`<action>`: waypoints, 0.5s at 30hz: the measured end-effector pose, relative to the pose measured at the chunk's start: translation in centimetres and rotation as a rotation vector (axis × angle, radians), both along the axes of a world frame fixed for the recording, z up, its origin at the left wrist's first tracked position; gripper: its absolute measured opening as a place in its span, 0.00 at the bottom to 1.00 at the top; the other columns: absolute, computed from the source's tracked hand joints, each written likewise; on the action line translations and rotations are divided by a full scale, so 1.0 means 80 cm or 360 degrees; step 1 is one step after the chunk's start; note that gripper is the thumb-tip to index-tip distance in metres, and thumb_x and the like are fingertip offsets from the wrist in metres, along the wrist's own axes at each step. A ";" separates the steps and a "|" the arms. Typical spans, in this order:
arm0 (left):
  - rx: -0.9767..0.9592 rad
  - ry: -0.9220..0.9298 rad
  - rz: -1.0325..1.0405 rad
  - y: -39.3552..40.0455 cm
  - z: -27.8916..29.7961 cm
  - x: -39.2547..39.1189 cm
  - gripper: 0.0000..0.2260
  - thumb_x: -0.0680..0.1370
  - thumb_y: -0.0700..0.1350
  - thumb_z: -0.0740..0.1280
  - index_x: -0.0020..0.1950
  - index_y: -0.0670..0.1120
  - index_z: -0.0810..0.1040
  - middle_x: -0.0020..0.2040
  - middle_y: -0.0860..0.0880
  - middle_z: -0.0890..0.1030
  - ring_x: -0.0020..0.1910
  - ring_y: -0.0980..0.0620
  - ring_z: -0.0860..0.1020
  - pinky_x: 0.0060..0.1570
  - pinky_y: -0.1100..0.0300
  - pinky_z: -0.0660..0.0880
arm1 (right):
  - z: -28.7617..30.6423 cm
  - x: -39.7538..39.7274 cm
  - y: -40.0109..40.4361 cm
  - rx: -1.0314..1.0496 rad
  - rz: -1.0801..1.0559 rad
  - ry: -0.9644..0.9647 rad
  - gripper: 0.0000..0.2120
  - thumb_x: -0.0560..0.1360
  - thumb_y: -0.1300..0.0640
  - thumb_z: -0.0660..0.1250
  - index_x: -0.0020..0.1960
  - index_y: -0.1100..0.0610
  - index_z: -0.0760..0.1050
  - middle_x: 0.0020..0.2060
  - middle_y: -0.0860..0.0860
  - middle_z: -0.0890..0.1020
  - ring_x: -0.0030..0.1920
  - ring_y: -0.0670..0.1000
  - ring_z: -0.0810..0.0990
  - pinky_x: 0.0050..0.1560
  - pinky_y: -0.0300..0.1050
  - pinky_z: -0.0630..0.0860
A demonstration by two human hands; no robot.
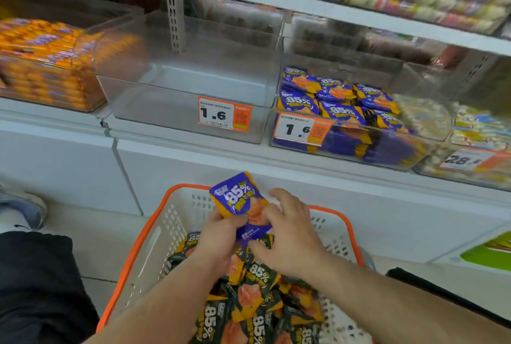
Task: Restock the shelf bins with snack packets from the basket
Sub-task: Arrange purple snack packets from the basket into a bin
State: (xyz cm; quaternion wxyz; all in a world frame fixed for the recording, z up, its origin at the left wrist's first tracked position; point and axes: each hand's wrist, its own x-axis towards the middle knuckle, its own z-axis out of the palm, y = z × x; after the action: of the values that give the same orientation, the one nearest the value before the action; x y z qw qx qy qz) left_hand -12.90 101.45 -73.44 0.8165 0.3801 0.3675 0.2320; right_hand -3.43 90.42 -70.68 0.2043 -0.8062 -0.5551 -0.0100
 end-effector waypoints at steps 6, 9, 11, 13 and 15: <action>0.0444 -0.0059 -0.0148 -0.015 0.070 0.020 0.16 0.74 0.28 0.64 0.51 0.47 0.82 0.47 0.42 0.85 0.47 0.43 0.84 0.47 0.50 0.78 | 0.049 0.011 0.017 0.0042 -0.0242 0.0047 0.33 0.62 0.39 0.73 0.62 0.51 0.69 0.74 0.48 0.58 0.70 0.52 0.64 0.66 0.50 0.66; 0.0640 -0.0047 -0.0181 -0.017 0.105 0.037 0.16 0.73 0.28 0.65 0.51 0.47 0.82 0.45 0.45 0.86 0.48 0.44 0.83 0.46 0.53 0.77 | 0.068 0.023 0.020 0.0298 -0.0298 0.0126 0.27 0.59 0.43 0.71 0.54 0.52 0.69 0.65 0.46 0.67 0.63 0.52 0.70 0.57 0.48 0.73; 0.0779 -0.0086 -0.0212 -0.015 0.134 0.052 0.15 0.74 0.29 0.65 0.50 0.47 0.82 0.44 0.47 0.86 0.47 0.47 0.84 0.45 0.55 0.78 | 0.086 0.035 0.022 0.0526 -0.0324 0.0151 0.25 0.59 0.41 0.67 0.50 0.52 0.68 0.60 0.48 0.70 0.60 0.52 0.71 0.55 0.48 0.73; 0.0901 -0.0181 -0.0237 -0.009 0.164 0.072 0.11 0.75 0.32 0.66 0.48 0.46 0.82 0.43 0.49 0.86 0.43 0.52 0.83 0.45 0.55 0.78 | 0.109 0.050 0.024 0.0767 -0.0343 0.0137 0.23 0.59 0.41 0.66 0.48 0.53 0.68 0.56 0.49 0.72 0.58 0.53 0.72 0.55 0.48 0.72; 0.1046 -0.0297 -0.0238 0.001 0.190 0.093 0.05 0.75 0.41 0.67 0.47 0.41 0.80 0.42 0.47 0.84 0.42 0.52 0.80 0.47 0.50 0.77 | 0.133 0.068 0.028 0.0973 -0.0357 0.0093 0.22 0.60 0.42 0.68 0.46 0.54 0.67 0.52 0.50 0.73 0.54 0.53 0.72 0.52 0.46 0.71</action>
State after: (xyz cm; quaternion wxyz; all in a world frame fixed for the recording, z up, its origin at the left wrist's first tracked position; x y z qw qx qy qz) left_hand -5.45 101.50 -58.25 0.6954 0.6256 0.1681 0.3111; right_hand 1.99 92.68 -60.06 0.4504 -0.7637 -0.4279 -0.1755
